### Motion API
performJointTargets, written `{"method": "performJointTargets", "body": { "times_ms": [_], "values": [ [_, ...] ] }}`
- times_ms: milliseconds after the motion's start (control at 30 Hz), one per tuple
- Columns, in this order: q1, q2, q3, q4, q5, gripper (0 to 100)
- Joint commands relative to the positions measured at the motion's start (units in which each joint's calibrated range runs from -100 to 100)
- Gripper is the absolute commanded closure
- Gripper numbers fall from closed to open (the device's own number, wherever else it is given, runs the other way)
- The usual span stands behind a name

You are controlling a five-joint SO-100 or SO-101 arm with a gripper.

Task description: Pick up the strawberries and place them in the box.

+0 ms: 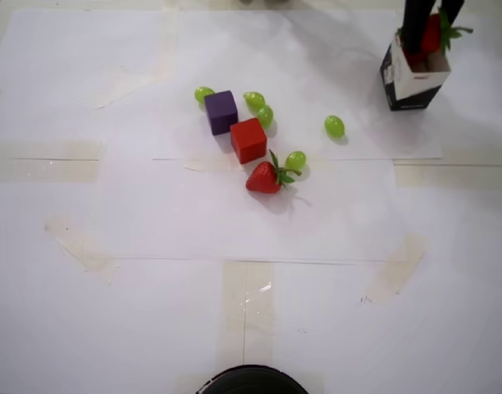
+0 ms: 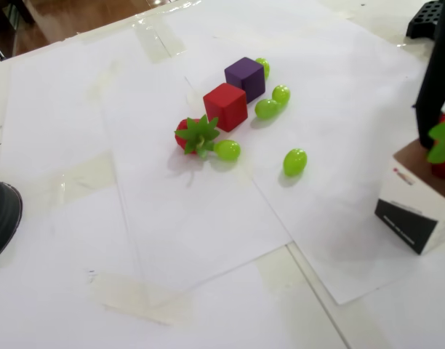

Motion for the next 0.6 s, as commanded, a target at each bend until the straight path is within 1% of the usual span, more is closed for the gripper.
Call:
{"method": "performJointTargets", "body": {
  "times_ms": [0,233,433,567],
  "values": [
    [-0.77,-0.77,1.83,-3.59,-0.54,84],
    [-0.92,-1.37,-1.26,-2.37,-0.15,73],
    [0.11,-1.63,-10.35,6.95,0.49,70],
    [0.7,-2.23,-14.99,11.03,0.83,70]
  ]
}}
